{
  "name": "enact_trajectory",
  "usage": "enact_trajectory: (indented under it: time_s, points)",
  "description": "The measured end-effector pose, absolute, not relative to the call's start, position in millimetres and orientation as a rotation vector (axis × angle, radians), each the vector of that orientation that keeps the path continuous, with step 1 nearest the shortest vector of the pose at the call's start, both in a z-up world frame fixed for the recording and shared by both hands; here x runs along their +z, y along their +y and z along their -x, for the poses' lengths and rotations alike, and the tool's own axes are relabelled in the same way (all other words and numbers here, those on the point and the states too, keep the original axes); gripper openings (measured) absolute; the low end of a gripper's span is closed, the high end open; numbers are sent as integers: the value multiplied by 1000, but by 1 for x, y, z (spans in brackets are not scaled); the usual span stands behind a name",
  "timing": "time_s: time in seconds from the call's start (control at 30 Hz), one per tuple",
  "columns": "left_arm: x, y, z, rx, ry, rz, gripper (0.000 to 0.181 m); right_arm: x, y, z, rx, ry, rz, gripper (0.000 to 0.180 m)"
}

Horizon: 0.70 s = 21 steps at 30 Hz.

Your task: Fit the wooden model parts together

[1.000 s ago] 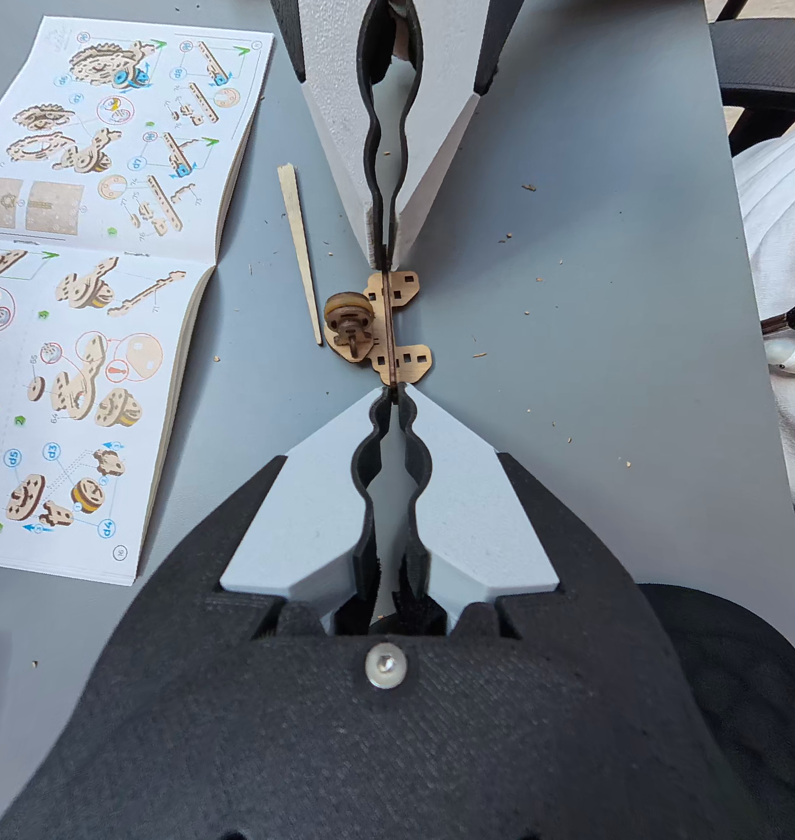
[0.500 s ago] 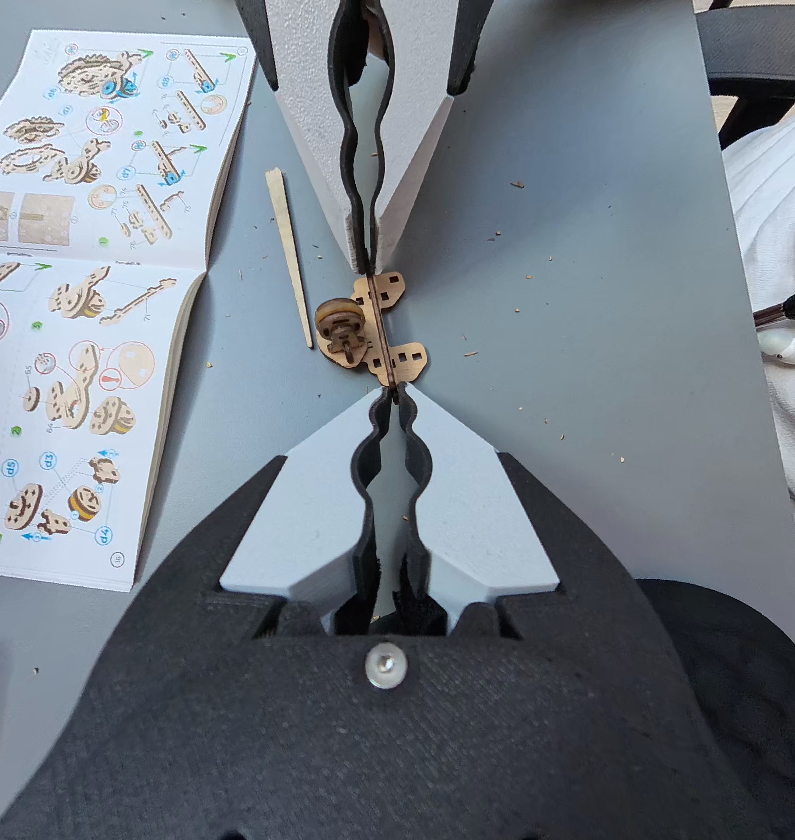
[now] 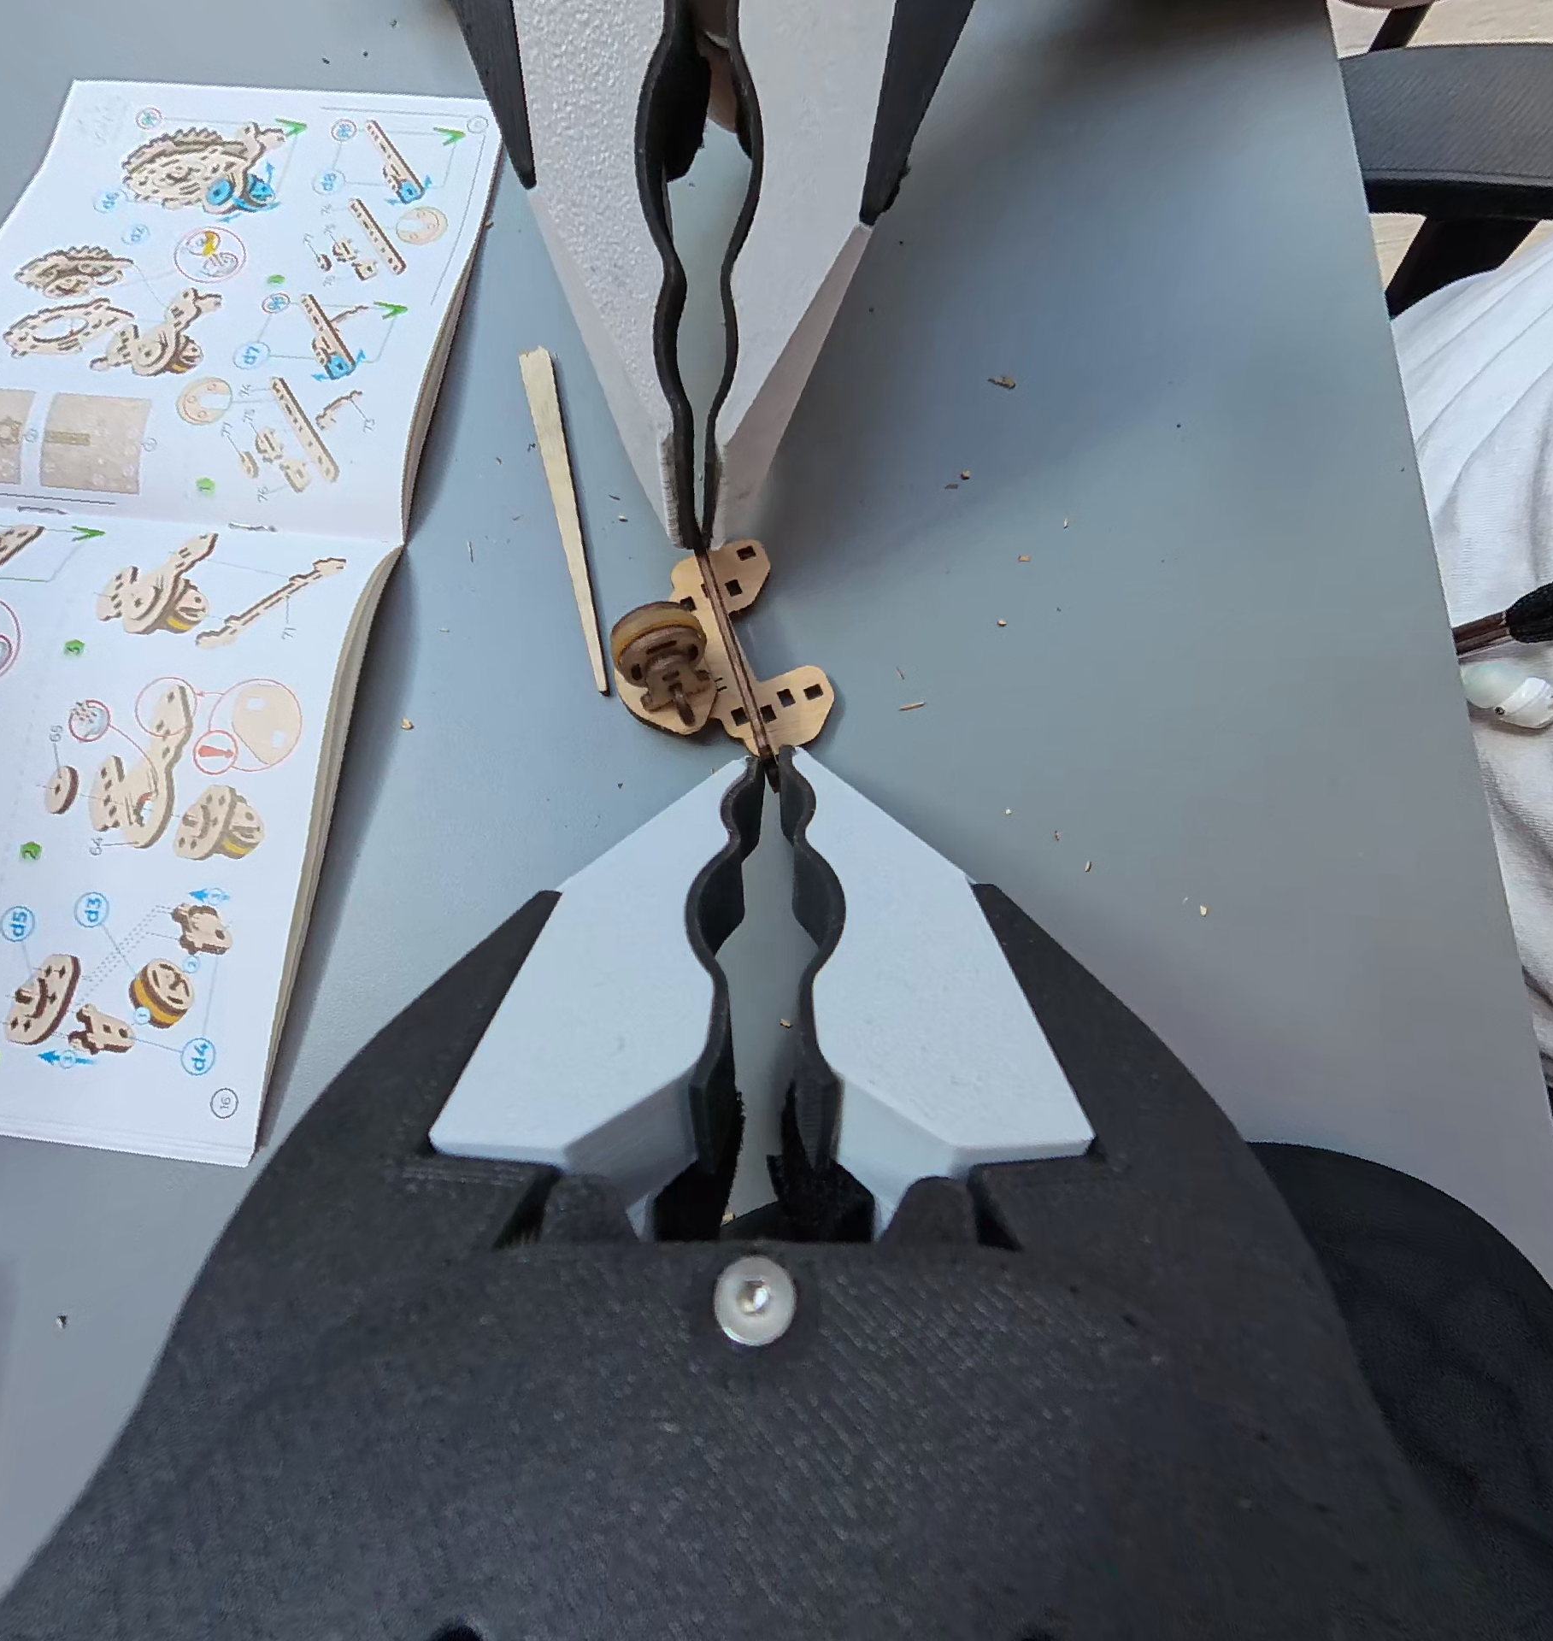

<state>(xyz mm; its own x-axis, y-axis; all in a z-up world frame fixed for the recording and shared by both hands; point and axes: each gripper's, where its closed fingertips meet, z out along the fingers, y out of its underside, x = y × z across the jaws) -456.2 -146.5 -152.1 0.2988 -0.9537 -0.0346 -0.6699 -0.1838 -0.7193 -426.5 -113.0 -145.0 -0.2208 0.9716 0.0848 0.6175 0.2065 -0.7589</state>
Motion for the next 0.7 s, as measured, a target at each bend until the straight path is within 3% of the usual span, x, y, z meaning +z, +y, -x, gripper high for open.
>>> enact_trajectory:
  time_s: [0.63, 0.7]
  points:
    - [-151, -144, 460, -603, 1400, 1955, 1, -146, -115, 424, 825, -2138, 1474, 9]
    - [-152, -143, 462, -598, 1399, 1964, 1, -147, -116, 424, 826, -2154, 1464, 2]
